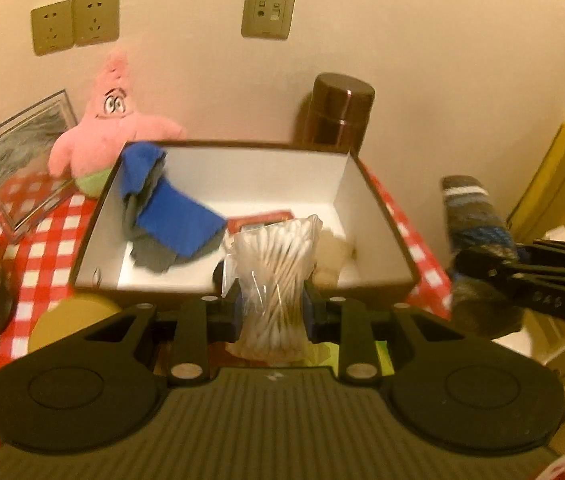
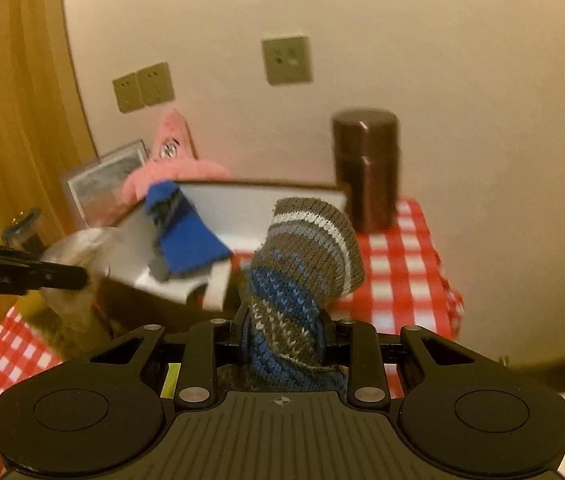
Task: Organize soft objects
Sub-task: 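Carry the striped knit and cotton-swab bag over the white box, then open the right gripper to drop the striped knit into the box, then open the left gripper to drop the cotton-swab bag into the box, then move both grippers back over the green cloths and white pad, then grasp the white cotton pad with the right gripper, then grasp the pale green cloth with the left gripper while the right holds the pad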
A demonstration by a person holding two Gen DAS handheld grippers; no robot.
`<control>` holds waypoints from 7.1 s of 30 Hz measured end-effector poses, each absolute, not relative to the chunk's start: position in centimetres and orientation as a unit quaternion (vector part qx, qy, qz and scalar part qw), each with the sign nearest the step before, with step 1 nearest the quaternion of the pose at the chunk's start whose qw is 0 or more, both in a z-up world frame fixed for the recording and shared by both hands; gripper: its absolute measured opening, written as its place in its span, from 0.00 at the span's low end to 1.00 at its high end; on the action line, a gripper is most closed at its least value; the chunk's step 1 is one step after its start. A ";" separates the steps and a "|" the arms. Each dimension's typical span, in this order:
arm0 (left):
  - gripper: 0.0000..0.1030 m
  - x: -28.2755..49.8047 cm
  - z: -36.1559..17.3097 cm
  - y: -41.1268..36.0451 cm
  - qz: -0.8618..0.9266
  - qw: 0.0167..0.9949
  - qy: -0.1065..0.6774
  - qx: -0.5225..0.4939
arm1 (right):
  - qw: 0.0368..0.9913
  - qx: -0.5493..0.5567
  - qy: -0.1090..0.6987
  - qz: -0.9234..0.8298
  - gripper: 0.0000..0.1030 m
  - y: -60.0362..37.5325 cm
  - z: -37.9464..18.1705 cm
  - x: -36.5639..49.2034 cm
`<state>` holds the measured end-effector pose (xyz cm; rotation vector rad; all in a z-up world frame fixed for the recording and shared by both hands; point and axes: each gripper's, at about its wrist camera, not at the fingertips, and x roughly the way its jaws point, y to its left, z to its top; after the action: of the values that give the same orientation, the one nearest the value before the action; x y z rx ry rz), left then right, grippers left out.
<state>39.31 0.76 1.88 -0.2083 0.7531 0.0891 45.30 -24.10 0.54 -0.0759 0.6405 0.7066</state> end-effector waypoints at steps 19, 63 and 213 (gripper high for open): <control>0.25 53.5 -2.6 2.3 0.062 0.903 0.411 -0.109 | 0.861 -0.082 0.333 0.377 0.36 -14.8 -4.2 59.0; 0.59 49.5 0.1 1.6 0.080 0.903 0.406 -0.112 | 0.869 -0.034 0.321 0.376 0.71 -18.8 -1.0 54.6; 0.75 30.3 -12.0 -7.5 -0.021 0.860 0.507 -0.054 | 0.883 -0.067 0.400 0.234 0.05 -27.1 -7.7 27.7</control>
<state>30.34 -7.52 -11.95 -0.1129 1.0630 -0.0432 27.72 -27.12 -7.67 -0.1392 0.8336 0.4880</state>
